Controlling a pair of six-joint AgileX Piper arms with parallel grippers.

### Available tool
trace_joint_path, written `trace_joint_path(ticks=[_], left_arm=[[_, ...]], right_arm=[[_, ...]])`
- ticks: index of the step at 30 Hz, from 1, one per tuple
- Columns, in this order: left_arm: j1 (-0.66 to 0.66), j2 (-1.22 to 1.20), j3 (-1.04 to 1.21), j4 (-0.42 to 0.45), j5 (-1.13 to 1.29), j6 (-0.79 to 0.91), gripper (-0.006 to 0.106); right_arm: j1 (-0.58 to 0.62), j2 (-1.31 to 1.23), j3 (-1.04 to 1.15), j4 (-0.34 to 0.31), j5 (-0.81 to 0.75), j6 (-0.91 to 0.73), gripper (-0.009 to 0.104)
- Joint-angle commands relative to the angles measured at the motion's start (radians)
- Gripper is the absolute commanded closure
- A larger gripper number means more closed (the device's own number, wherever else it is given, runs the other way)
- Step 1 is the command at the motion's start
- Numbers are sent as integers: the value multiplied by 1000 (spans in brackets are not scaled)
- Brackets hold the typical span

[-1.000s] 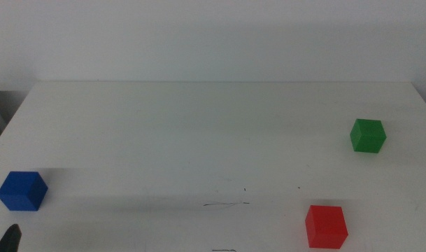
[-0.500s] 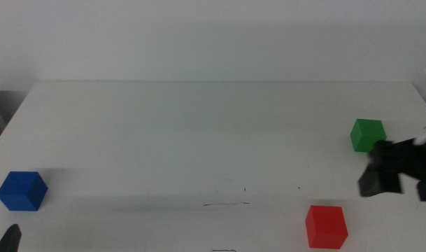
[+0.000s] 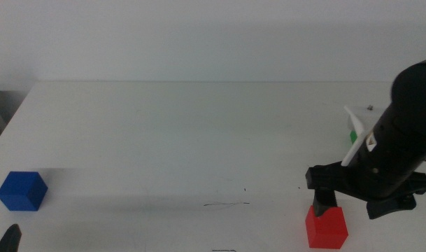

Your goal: Stack red cubes first, then green, then blue cubes in a specific spot.

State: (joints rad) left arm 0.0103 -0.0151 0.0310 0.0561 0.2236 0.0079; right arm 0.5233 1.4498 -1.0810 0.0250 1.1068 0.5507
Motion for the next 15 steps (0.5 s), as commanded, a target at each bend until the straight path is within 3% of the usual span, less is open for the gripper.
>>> trace_joint_path(ticks=[1, 15], left_arm=[[1, -23, -4, -7, -79, -8, 7], [1, -23, -4, -7, -79, -8, 7]], right_arm=[[3, -3, -33, -12, -29, 17, 2], [1, 128, -31, -62, -88, 27, 2]])
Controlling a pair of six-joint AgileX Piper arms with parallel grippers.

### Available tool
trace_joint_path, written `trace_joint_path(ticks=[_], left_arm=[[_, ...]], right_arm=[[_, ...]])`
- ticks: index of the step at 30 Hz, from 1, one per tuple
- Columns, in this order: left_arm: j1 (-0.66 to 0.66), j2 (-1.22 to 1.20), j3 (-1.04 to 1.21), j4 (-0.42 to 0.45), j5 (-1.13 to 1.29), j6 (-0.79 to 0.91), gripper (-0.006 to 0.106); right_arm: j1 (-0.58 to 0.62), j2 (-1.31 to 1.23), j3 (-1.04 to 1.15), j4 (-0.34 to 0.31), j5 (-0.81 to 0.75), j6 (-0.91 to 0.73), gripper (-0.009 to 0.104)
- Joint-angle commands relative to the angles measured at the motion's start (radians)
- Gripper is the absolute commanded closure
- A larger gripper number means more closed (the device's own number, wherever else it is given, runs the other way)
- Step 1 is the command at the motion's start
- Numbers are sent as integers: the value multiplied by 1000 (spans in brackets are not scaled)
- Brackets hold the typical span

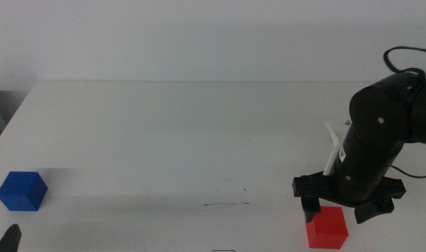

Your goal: Stack red cubes first, then green, then blue cubes in a specific spot.

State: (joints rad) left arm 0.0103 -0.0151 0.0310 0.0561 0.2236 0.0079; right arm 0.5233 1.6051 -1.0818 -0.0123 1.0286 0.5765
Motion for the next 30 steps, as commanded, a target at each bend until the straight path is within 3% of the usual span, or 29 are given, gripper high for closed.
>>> trace_joint_path(ticks=[1, 18, 30], left_arm=[[1, -23, -4, -7, -79, -8, 7], [1, -23, -4, -7, -79, -8, 7], [1, -23, -4, -7, -79, -8, 7]], right_arm=[[0, -22, -30, -25, -16, 1, 2], [-10, 61, -23, -35, -81, -6, 3], [-22, 82, 18, -32, -110, -6, 17]])
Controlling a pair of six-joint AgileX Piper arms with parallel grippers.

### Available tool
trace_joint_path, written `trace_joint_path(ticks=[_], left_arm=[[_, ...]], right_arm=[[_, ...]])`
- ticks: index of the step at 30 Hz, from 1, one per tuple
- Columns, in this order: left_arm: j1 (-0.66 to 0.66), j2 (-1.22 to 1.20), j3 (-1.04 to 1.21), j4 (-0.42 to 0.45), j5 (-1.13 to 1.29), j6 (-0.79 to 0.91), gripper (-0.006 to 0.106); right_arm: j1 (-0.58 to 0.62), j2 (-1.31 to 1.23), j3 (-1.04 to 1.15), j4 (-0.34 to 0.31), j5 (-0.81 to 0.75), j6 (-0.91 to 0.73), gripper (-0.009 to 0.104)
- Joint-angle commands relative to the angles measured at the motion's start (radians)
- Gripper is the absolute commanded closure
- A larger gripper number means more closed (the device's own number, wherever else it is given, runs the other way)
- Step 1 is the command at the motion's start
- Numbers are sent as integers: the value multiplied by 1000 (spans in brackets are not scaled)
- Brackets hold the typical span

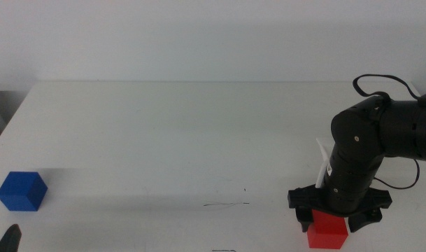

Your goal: Stack red cubes first, then green, then blue cubes in a specific spot.

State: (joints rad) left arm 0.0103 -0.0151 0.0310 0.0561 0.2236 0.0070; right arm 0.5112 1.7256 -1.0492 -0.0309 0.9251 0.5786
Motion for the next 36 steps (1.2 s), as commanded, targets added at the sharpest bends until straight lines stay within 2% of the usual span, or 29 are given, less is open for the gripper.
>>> trace_joint_path(ticks=[1, 14, 15, 22, 36], left_arm=[[1, -23, -4, -7, -79, -7, 7], [1, -23, -4, -7, -79, -7, 7], [1, -23, -4, -7, -79, -7, 7], [1, -23, -4, -7, -79, -7, 7], [1, -23, -4, -7, -79, -7, 7]], right_arm=[[-10, -39, -12, -13, -9, -8, 20], [-10, -39, -11, -8, -11, -8, 62], [-9, -42, -32, -1, 5, -8, 89], [-3, -50, -173, -2, 160, -8, 93], [101, 104, -517, -8, 299, -4, 93]])
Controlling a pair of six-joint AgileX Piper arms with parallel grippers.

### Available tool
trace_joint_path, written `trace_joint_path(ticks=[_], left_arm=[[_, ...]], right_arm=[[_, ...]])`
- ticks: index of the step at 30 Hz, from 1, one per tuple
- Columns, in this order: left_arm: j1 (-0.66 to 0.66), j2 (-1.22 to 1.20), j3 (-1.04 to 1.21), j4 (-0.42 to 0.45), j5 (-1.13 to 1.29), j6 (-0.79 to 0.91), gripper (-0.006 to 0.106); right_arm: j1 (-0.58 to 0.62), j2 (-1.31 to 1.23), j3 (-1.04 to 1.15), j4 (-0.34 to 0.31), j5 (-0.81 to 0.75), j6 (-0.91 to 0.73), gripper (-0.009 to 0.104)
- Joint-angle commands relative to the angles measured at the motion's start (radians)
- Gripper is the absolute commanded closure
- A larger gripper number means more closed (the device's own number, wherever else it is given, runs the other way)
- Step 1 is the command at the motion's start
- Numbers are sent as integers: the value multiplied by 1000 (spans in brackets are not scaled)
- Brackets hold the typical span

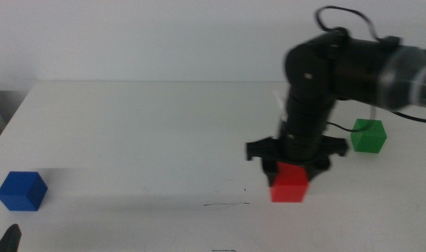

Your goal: Stack red cubes first, then green, then blue cubes in a specific spot.

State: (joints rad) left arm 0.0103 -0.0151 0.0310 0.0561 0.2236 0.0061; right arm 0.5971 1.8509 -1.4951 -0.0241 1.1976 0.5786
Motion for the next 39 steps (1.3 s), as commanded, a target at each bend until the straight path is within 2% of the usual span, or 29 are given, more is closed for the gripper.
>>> trace_joint_path(ticks=[1, 9, 13, 35, 39], left_arm=[[1, -23, -4, -7, -79, -6, 7], [1, -23, -4, -7, -79, -6, 7], [1, -23, -4, -7, -79, -6, 7], [1, -23, -4, -7, -79, -6, 7], [1, -23, -4, -7, -79, -6, 7]], right_arm=[[24, 1, -98, -15, 38, -4, 93], [86, 180, -365, -13, 98, -5, 93], [101, 234, -423, 8, 97, -8, 93], [112, 334, -429, 37, 96, 4, 93], [112, 334, -429, 33, 61, 75, 93]])
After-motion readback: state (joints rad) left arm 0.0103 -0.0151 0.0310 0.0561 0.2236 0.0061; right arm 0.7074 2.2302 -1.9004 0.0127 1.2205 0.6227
